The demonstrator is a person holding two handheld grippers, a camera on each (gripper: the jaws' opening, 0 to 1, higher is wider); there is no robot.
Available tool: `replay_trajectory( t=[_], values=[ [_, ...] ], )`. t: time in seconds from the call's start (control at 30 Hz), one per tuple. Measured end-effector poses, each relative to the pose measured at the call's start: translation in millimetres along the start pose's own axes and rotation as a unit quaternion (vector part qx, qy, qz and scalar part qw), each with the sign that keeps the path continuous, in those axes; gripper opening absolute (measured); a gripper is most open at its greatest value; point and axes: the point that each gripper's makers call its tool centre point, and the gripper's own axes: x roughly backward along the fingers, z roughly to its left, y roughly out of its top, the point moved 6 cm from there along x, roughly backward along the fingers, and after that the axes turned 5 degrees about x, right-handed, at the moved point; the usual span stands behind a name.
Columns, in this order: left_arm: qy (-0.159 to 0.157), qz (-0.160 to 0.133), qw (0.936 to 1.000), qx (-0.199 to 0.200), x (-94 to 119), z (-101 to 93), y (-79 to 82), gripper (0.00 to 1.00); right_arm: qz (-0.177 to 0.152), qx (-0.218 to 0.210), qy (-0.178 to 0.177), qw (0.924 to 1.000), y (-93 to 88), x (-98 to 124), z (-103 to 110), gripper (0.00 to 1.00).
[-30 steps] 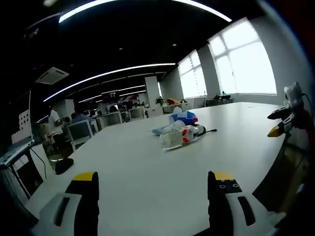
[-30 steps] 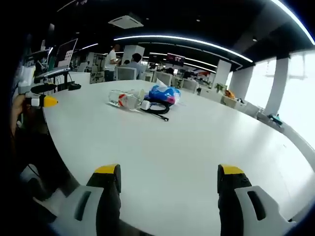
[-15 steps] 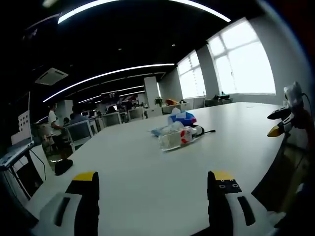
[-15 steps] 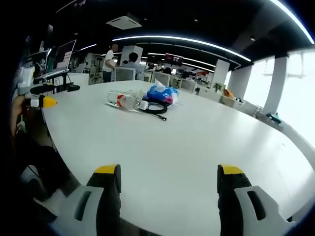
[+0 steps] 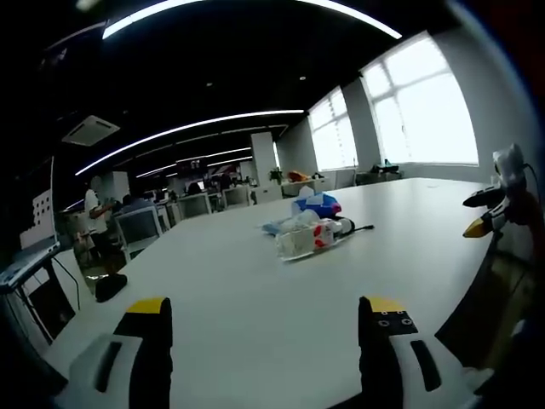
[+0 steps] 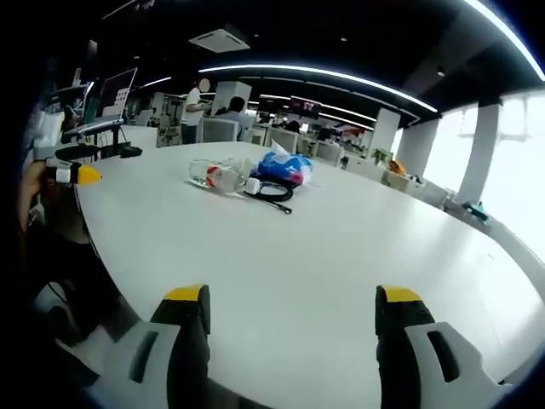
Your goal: Arrange the tabletop items into an orderly group along one side of the table until the central work area is clear of visible clutter.
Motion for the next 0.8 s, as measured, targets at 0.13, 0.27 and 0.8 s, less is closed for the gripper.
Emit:
replay_trajectory(
  t=[0.13,0.27,0.8],
  values=[
    [0.0,0.001,1.0,-0.004,0.6,-0.2,0.3,0.9,0.001,0.0,-0.004,1.0,0.7,1.0,-1.4,0.77],
    [0.003,-0.005,0.9999,-0.009,1.1,0.7,3.1,0.9,0.002,-0.002,-0.007,1.0,-0.1,1.0,-2.2,0.76],
    [0.008,0.001,0.9998,-0.017,3.5,2.4,2.0,0.88,0.008,-0.002,-0.002,1.0,-1.1,0.4,-1.0,0.75]
  ],
)
